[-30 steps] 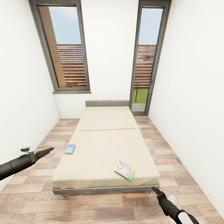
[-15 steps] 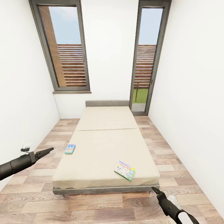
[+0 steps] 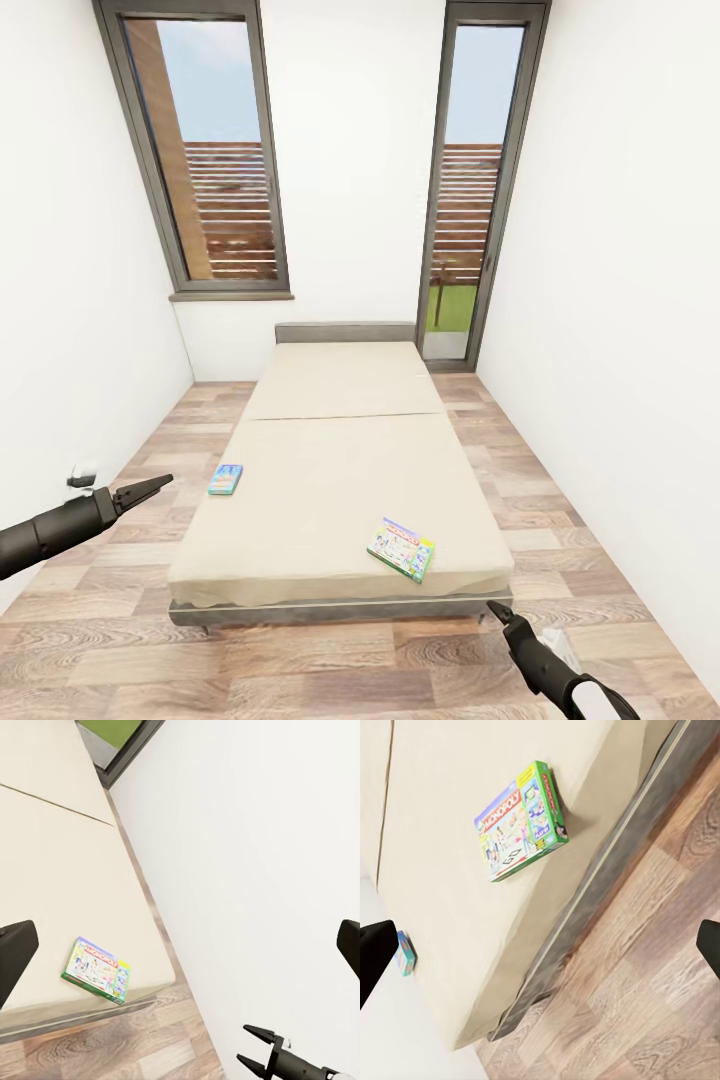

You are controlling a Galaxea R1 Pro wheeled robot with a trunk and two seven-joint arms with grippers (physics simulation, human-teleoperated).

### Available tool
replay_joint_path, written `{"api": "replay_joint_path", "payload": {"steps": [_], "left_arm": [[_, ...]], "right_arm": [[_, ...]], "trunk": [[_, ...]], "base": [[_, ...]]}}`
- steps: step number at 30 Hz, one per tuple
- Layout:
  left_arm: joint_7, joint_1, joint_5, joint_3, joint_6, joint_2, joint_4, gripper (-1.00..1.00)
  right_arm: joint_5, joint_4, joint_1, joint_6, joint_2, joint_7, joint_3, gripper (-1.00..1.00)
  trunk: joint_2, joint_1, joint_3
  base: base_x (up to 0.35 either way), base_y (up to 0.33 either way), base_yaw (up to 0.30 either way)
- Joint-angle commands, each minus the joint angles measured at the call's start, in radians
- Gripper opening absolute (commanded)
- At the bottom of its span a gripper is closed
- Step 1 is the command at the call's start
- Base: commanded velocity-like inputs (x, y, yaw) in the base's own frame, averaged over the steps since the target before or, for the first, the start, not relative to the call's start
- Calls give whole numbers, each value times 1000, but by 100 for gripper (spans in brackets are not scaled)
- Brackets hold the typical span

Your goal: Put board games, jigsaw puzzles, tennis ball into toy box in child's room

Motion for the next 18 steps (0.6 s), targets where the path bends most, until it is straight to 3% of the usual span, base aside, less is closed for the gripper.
{"api": "replay_joint_path", "payload": {"steps": [1, 12, 18], "left_arm": [[-4, -1, 0, 1, 10, 0, 0, 100], [-4, -1, 0, -4, 10, 0, 0, 100], [-4, -1, 0, -7, 10, 0, 1, 100]], "right_arm": [[-5, 0, -1, 9, 1, 1, -6, 100], [6, 0, -2, 11, 1, -21, -2, 100], [0, 5, -6, 13, 3, -157, -2, 100]], "trunk": [[-2, 1, -2], [-2, 1, -2], [-2, 1, -2]], "base": [[0, 0, 0], [0, 0, 0], [0, 0, 0]]}}
